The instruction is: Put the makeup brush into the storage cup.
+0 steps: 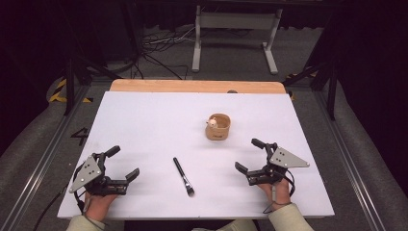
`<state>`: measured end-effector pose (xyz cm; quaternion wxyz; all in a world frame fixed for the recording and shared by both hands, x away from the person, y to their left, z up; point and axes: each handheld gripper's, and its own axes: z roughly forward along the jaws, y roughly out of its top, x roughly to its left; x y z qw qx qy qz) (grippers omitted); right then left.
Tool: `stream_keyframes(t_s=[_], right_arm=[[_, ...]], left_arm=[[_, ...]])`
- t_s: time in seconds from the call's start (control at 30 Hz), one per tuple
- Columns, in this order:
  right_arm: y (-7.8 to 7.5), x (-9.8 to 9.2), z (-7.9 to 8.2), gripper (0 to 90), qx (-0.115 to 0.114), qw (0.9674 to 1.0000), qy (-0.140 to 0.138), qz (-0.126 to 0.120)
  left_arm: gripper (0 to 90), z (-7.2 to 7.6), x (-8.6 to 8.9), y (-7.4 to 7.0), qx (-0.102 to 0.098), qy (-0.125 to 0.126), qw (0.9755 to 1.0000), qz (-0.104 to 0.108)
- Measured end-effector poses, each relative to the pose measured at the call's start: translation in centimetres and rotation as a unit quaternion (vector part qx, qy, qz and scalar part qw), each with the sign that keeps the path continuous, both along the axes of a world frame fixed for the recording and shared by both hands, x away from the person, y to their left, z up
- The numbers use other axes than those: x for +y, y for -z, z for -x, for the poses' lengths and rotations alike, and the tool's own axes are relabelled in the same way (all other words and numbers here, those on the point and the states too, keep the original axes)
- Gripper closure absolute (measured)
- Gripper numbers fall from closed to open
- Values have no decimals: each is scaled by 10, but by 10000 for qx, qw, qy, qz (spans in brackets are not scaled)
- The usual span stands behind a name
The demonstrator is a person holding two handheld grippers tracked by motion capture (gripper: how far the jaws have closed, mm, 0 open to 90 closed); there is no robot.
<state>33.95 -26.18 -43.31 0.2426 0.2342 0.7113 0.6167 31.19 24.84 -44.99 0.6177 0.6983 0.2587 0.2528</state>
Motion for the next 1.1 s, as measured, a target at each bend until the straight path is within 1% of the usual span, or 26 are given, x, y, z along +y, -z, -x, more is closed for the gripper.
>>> stream_keyframes(t_s=[0.1, 0.13, 0.3, 0.33, 0.43, 0.47, 0.5, 0.57, 0.6, 0.63, 0.73, 0.77, 0.87, 0.9, 0.93, 1.03, 1.07, 1.1], right_arm=[[-1, 0, 2, 0, 18, 10000, -29, -32], [-1, 0, 2, 0, -11, 10000, -22, -22], [-4, 0, 3, 0, -46, 10000, -17, -23], [-4, 0, 3, 0, -48, 10000, -23, -11], [-5, -1, 4, 0, -69, 10000, -6, 13], [-5, -2, 5, 0, -64, 10000, -4, 9], [-6, -3, 5, 0, -62, 10000, 0, -9], [-6, -4, 6, 0, -68, 10000, 24, -12], [-7, -5, 6, 0, -74, 10000, 26, -19], [-7, -5, 6, 0, -74, 10000, 26, -19], [-7, -8, 7, 0, -68, 10000, 60, -18], [-7, -8, 7, 0, -68, 10000, 60, -18], [-6, -10, 7, 0, -65, 10000, 74, -6], [-6, -10, 6, 0, -58, 10000, 69, -26], [-6, -11, 6, 0, -60, 9999, 55, -61], [-7, -12, 6, 0, -63, 9999, 59, -111], [-7, -13, 6, 0, -75, 9999, 50, -127], [-7, -13, 6, 0, -59, 9999, 56, -141]], left_arm=[[3, 0, -2, -5, -51, 45, 10000, 41], [3, -1, -2, -6, -56, 53, 10000, 57], [2, -3, -5, -10, -14, 103, 9999, 111], [2, -5, -6, -12, 25, 152, 9998, 130], [4, -11, -5, -17, 180, 200, 9989, 375], [4, -13, -5, -18, 224, 221, 9986, 424], [4, -15, -6, -19, 250, 214, 9984, 466], [4, -18, -10, -20, 248, 238, 9983, 472], [4, -21, -13, -21, 239, 284, 9984, 424], [4, -21, -13, -21, 239, 284, 9984, 424], [3, -25, -23, -23, 244, 355, 9983, 386], [3, -26, -25, -24, 227, 379, 9985, 320], [3, -29, -37, -27, 203, 490, 9983, 225], [8, -31, -41, -28, 219, 559, 9981, 166], [18, -31, -44, -30, 198, 576, 9981, 132], [19, -33, -51, -34, 216, 683, 9974, 56], [19, -34, -53, -35, 198, 691, 9974, 66], [19, -34, -54, -36, 194, 710, 9973, 30]])
